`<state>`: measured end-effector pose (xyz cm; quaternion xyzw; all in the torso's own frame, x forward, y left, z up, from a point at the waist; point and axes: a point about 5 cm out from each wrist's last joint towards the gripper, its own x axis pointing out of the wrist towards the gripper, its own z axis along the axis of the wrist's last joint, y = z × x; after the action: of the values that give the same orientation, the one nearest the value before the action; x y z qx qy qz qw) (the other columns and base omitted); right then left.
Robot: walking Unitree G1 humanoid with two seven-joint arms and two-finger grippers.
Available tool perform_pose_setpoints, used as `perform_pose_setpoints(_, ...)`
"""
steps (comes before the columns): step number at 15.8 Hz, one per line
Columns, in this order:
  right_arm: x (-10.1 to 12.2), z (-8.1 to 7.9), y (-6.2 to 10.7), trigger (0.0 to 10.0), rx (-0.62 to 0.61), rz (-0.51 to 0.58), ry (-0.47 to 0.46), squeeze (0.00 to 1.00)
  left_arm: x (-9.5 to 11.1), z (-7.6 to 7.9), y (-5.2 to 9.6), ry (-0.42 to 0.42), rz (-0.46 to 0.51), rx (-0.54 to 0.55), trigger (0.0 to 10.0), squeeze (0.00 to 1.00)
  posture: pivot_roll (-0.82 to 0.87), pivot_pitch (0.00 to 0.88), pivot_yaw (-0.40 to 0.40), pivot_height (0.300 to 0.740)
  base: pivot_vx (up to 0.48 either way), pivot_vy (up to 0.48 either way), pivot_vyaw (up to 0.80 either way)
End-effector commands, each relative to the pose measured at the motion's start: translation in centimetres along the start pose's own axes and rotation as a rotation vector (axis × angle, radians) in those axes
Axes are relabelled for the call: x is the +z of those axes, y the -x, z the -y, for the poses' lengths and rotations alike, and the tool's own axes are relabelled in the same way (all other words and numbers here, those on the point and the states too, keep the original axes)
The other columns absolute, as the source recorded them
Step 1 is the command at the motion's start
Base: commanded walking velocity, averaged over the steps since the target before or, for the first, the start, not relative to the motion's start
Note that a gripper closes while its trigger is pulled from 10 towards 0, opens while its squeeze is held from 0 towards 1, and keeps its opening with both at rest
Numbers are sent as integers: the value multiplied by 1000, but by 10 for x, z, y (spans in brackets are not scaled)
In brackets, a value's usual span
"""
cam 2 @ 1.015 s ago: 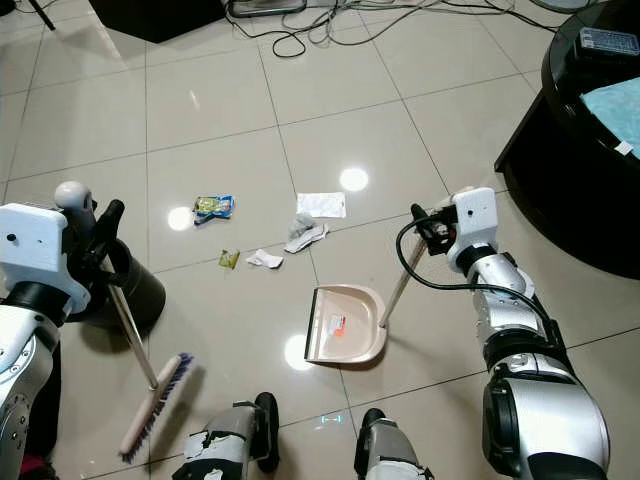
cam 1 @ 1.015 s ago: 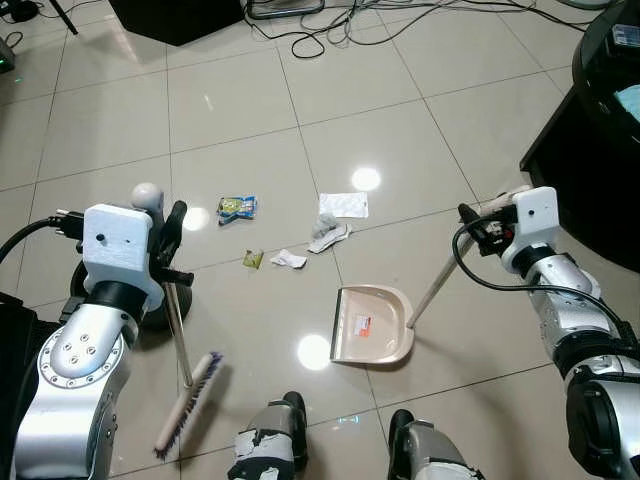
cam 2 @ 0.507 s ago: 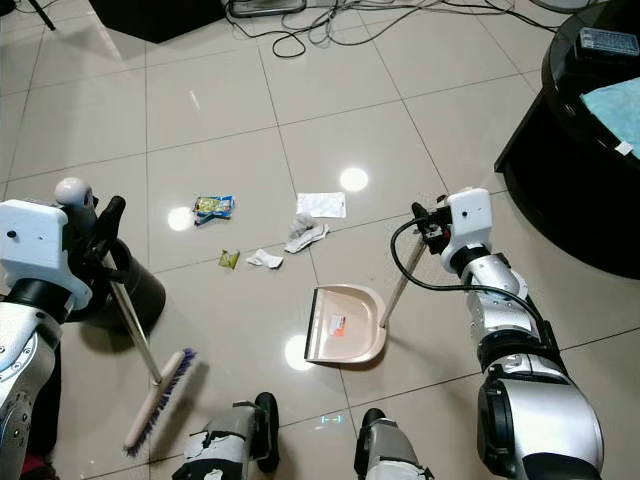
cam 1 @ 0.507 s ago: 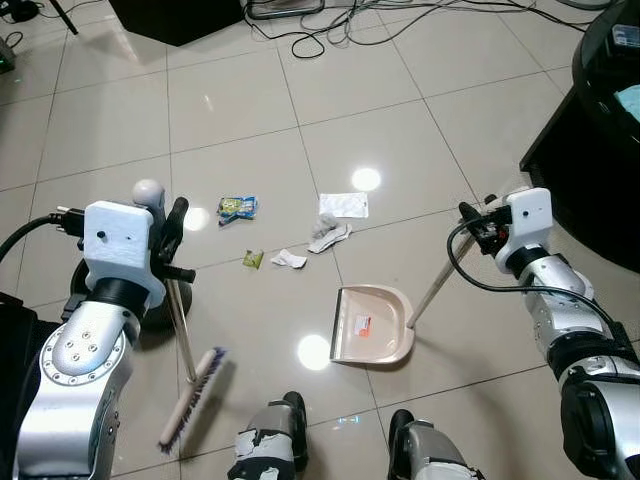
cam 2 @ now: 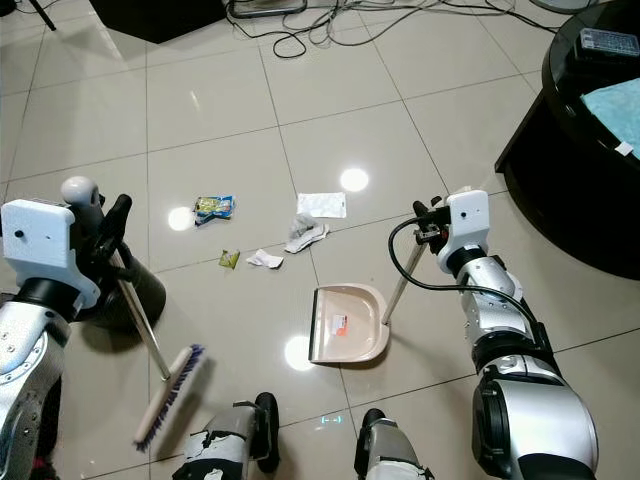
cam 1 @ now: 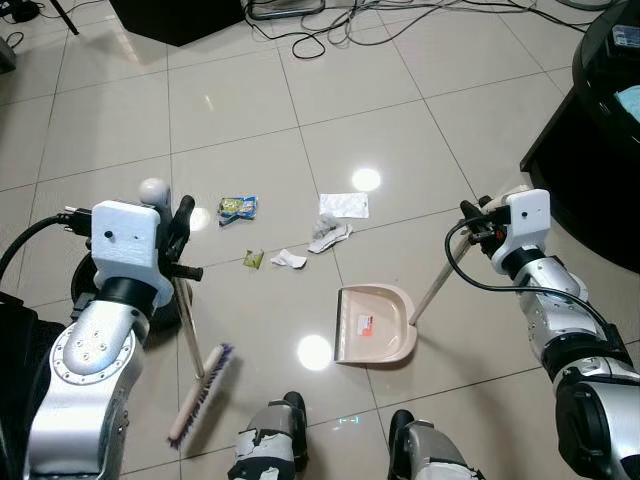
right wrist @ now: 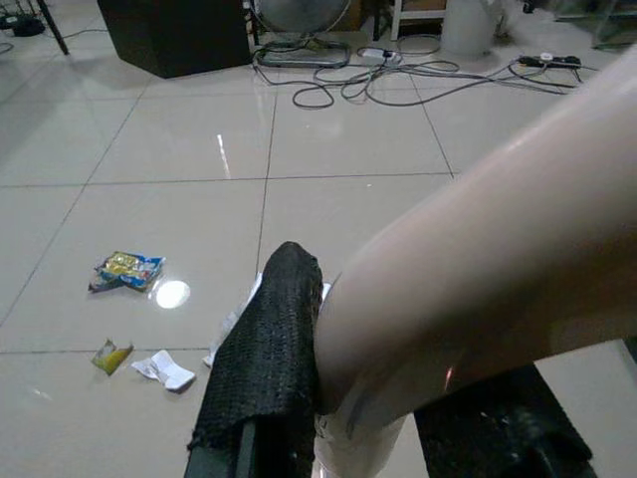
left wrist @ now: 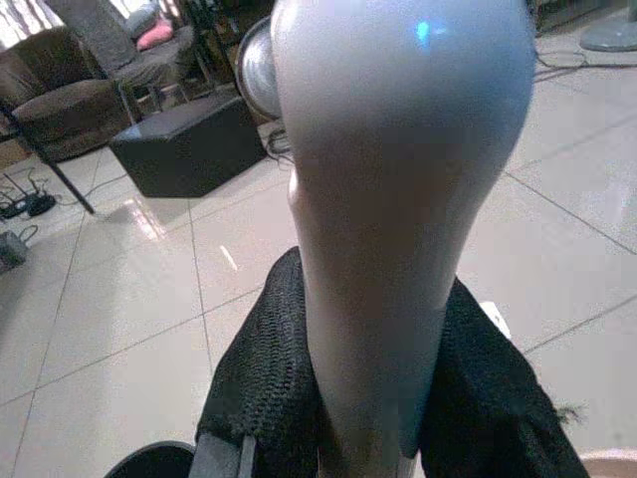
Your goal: Sweep floor
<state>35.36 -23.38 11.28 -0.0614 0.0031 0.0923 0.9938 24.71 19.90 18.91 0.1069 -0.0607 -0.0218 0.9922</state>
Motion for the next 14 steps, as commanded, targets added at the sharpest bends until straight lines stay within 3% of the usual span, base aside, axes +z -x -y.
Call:
perform_pose_setpoints(1, 0, 2, 1, 0, -32, 11, 6, 0, 0, 1, -3, -16, 13, 11, 10000, 0, 191, 220, 72, 740, 0, 0, 0)
perform_pose_setpoints(7, 21, 2, 3, 0, -81, 185, 10, 0, -6, 18, -37, 59, 5, 3, 10000, 0, 61, 102, 55, 740, 0, 0, 0)
perform_pose_setpoints(11, 50, -6, 27, 0, -68, 305, 19, 0, -6, 32, -46, 72, 19, -14, 10000, 0, 12, 47, 56, 740, 0, 0, 0)
perform_pose_setpoints(13, 56, -14, 40, 0, -62, 299, 19, 0, -2, 34, -47, 78, 32, -15, 10000, 0, 11, 43, 52, 740, 0, 0, 0)
perform_pose_setpoints(14, 59, -17, 47, 10000, -88, 265, 33, 0, 3, 33, -47, 76, 51, -8, 10000, 0, 9, 34, 53, 740, 0, 0, 0)
